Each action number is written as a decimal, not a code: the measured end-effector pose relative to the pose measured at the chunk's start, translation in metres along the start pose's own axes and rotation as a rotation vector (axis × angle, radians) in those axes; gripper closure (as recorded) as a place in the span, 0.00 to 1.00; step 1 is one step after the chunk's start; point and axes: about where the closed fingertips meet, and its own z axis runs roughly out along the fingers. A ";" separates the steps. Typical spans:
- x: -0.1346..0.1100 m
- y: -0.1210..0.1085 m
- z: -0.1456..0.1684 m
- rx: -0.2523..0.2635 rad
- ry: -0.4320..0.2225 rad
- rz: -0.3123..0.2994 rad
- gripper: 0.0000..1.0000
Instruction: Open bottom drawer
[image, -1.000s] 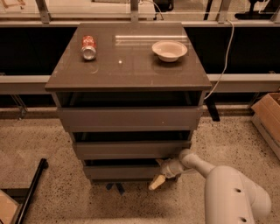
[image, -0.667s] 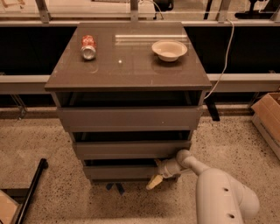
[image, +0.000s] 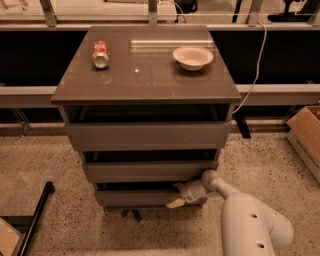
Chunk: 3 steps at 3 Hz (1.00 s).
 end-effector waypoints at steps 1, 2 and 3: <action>-0.003 0.001 -0.003 0.000 0.000 0.000 0.65; -0.004 0.001 -0.004 0.000 0.000 0.000 0.89; 0.005 0.028 -0.003 -0.052 0.026 0.019 1.00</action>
Offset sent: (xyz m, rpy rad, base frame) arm -0.0682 0.0020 -0.0020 -0.0061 0.1417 0.0594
